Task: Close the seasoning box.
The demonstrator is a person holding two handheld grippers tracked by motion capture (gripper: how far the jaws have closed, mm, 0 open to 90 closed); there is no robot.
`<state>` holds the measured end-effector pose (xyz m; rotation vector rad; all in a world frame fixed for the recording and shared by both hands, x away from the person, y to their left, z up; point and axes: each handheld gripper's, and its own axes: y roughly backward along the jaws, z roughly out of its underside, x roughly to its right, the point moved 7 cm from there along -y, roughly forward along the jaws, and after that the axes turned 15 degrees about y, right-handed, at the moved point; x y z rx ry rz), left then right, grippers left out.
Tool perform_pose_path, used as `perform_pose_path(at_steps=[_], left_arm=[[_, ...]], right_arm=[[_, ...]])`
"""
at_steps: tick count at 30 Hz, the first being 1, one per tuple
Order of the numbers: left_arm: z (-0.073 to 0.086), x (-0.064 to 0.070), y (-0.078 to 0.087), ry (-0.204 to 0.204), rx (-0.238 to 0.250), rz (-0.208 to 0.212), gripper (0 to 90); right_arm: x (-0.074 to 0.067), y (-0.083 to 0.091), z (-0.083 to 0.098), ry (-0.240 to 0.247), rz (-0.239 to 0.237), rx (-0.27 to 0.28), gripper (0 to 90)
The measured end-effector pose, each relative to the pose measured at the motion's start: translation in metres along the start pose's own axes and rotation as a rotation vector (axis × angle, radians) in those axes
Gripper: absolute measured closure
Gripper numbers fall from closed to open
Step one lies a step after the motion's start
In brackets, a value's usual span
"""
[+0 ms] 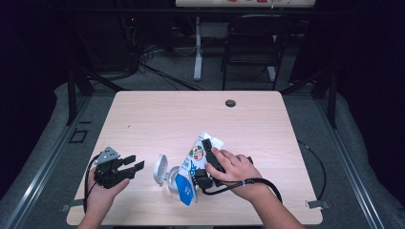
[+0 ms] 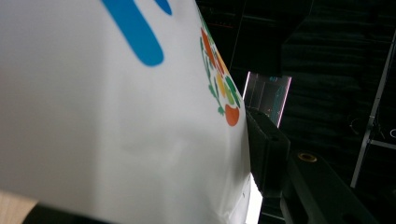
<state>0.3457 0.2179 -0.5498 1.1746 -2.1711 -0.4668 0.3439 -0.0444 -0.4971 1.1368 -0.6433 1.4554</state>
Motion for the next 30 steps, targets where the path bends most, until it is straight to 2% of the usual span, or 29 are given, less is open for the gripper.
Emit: perform_pose_path(at_steps=[9,13,30], left_arm=[[0.0002,0.0003,0.0002,-0.001,0.0,0.0,53.0],[0.0004,0.0005,-0.0003,-0.001,-0.001,0.001,53.0],[0.0007,0.0,-0.0008,0.0,-0.002,0.002,53.0]], right_arm=[[0.0004,0.0013,-0.0008,0.03,0.011,-0.009,62.4],[0.0003,0.0009,-0.0011,0.012,0.017,0.004,62.4],[-0.0019,0.0004,-0.0016,0.015,0.015,0.006,62.5]])
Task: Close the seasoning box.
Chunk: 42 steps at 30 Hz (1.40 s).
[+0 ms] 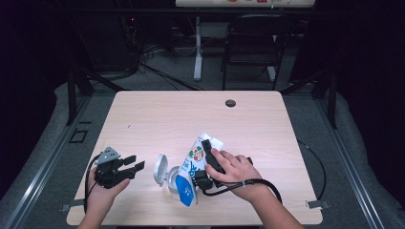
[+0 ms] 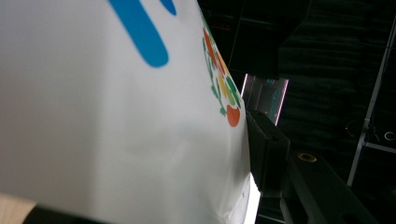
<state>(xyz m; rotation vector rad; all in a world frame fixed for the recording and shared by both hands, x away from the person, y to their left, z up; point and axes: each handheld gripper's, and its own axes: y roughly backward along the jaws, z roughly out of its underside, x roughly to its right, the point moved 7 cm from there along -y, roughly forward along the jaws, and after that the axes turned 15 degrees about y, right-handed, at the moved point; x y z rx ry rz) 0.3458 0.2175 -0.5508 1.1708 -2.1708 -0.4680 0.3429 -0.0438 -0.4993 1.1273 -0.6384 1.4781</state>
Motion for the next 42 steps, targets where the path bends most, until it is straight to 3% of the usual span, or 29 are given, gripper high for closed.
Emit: perform_pose_path(at_steps=[9,19,34,39,42], left_arm=[[0.0,0.0,0.0,0.002,-0.003,-0.001,52.9],[0.001,-0.001,-0.001,-0.001,-0.006,-0.002,52.9],[0.003,-0.001,-0.003,0.003,-0.015,-0.003,52.9],[0.004,0.0,-0.004,-0.002,-0.018,-0.005,52.9],[0.004,0.001,-0.004,-0.003,-0.018,-0.002,52.9]], right_arm=[[-0.006,-0.001,0.001,-0.058,-0.032,0.009,62.5],[-0.023,0.0,0.003,-0.184,-0.091,0.009,62.5],[-0.056,0.001,0.0,-0.62,-0.22,0.064,63.0],[-0.064,0.003,-0.001,-0.735,-0.251,0.078,63.0],[-0.068,0.005,-0.002,-0.773,-0.292,0.077,63.1]])
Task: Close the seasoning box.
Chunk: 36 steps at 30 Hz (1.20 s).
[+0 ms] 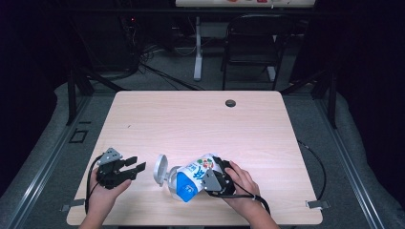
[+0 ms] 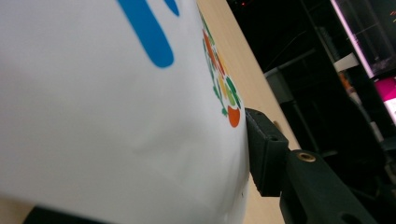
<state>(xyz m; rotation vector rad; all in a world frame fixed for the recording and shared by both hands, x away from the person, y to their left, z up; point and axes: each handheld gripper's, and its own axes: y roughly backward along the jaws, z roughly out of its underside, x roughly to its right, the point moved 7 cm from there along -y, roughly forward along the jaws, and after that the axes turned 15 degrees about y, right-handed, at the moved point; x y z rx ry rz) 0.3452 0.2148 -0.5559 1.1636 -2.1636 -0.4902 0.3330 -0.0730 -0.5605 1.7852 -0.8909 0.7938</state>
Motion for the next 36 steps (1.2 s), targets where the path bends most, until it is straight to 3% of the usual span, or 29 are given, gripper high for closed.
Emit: perform_pose_path(at_steps=[1,13,18,23,36], left_arm=[[0.0,0.0,0.0,-0.001,0.001,0.0,52.9],[0.002,0.004,-0.002,-0.012,-0.008,-0.002,52.8],[0.001,0.004,-0.001,-0.02,-0.002,-0.004,52.7],[0.0,0.003,0.001,-0.016,-0.003,-0.003,52.7],[0.001,0.005,0.001,-0.024,-0.008,-0.003,52.7]], right_arm=[[-0.003,-0.001,0.0,-0.044,-0.007,0.018,63.1],[-0.016,-0.002,0.021,-0.315,-0.106,0.042,63.5],[-0.014,-0.002,0.029,-0.431,-0.113,0.066,63.3],[-0.016,-0.004,0.035,-0.495,-0.126,0.068,63.1],[-0.013,-0.016,0.046,-0.715,-0.202,0.07,63.5]])
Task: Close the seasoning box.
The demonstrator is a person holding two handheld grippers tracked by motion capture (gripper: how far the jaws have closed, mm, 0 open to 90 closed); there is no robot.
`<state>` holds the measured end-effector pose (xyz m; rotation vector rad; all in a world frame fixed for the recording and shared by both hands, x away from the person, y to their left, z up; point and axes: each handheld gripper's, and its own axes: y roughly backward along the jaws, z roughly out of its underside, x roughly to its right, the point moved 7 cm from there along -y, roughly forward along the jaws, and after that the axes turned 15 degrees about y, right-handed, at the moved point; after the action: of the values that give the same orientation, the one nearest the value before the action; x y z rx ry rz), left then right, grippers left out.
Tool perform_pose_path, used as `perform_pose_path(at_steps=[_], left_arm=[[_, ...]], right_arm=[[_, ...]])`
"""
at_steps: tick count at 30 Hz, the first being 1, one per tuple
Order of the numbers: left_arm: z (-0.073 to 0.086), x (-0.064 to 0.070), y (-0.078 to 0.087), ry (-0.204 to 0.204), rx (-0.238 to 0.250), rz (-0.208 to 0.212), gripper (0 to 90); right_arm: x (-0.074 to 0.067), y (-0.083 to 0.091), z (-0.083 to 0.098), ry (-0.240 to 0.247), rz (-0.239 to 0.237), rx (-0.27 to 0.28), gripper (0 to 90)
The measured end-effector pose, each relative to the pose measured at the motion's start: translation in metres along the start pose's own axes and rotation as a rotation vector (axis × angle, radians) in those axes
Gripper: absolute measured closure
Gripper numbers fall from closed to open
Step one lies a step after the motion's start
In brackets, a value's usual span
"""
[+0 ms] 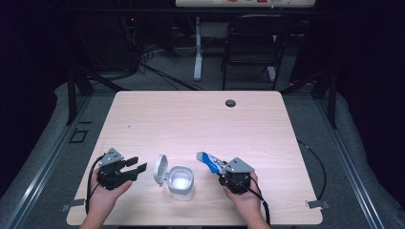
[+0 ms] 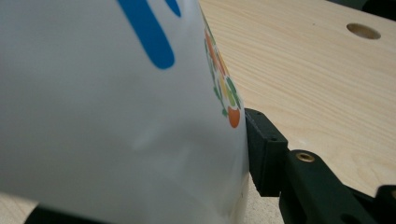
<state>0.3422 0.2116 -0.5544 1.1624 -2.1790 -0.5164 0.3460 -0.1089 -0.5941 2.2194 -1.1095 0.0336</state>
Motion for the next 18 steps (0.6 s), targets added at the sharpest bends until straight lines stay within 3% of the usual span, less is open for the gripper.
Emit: perform_pose_path(at_steps=[4,9,18], left_arm=[[0.0,0.0,0.0,-0.003,-0.002,-0.003,52.7],[0.0,0.001,0.001,-0.002,0.003,-0.003,52.7],[0.0,0.004,0.002,-0.013,0.008,0.002,52.7]], right_arm=[[0.007,-0.003,0.006,-0.082,-0.02,-0.002,63.4],[0.012,-0.005,0.011,-0.132,-0.024,-0.018,63.1],[0.014,-0.01,0.016,-0.155,-0.038,-0.041,61.9]])
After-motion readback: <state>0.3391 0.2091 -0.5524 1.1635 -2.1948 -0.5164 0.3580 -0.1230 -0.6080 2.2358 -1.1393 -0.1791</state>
